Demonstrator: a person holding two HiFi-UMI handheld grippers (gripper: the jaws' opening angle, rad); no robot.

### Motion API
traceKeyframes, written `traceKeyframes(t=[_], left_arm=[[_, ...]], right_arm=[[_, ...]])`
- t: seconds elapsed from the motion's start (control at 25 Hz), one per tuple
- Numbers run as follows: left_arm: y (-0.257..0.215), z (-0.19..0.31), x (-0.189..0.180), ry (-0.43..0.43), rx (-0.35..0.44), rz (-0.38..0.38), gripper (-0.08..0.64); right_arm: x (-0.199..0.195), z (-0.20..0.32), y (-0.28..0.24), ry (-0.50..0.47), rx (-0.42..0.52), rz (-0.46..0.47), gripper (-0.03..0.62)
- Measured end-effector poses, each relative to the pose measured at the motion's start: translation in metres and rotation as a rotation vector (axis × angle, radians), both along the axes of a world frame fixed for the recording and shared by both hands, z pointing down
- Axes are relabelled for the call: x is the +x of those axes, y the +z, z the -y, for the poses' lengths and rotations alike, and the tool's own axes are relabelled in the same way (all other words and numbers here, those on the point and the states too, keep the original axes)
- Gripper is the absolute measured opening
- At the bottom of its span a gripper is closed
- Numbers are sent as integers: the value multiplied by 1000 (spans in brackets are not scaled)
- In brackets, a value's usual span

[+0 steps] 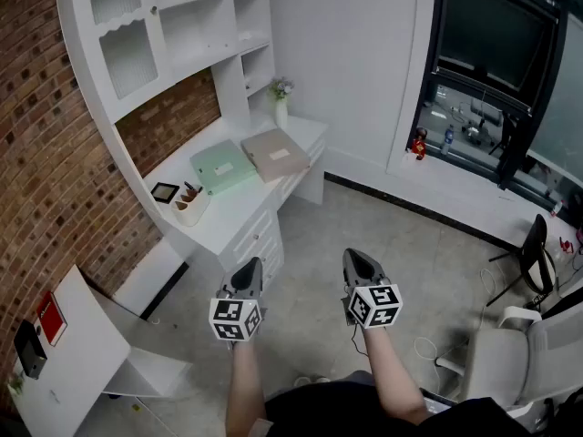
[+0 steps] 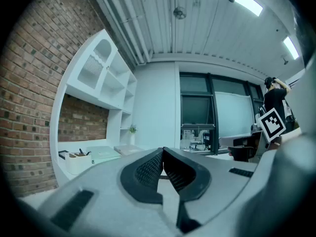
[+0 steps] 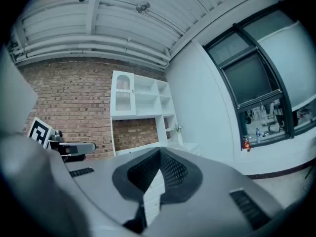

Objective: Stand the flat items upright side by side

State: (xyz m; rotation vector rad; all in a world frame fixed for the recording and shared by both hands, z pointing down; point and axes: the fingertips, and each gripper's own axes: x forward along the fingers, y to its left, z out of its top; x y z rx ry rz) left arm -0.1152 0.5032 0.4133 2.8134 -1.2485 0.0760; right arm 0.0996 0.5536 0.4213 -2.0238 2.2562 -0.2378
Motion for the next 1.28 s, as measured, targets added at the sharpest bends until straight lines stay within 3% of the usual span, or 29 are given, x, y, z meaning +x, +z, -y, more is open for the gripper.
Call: traceKeyframes(t=[0.44,0.8,0.84,0.92,1.04,1.12,1.28], left_arm=[[6,3,-2,-2,-13,9,9],[16,-2,6,47,-56,-8,12],[16,-3,7,56,-58,-26,19],[17,-2,6,56,-65,-56,110],[18,-1,1,30,-69,-60,205],[20,0,-2,21,-73,-67,219],[23,7,-7,22,-76,-57,249]], right_arm=[[-7,4,3,-23,1,9,-3],[-14,3,7,-67,-2,7,-2],[-15,3,8,-74,-4,14,36],[-16,4,9,-84,-3,30,68],[-15,2,8,-93,6,74,177],[-15,1,7,-95,10,92,224],[-16,7,8,-90,6,98,252]])
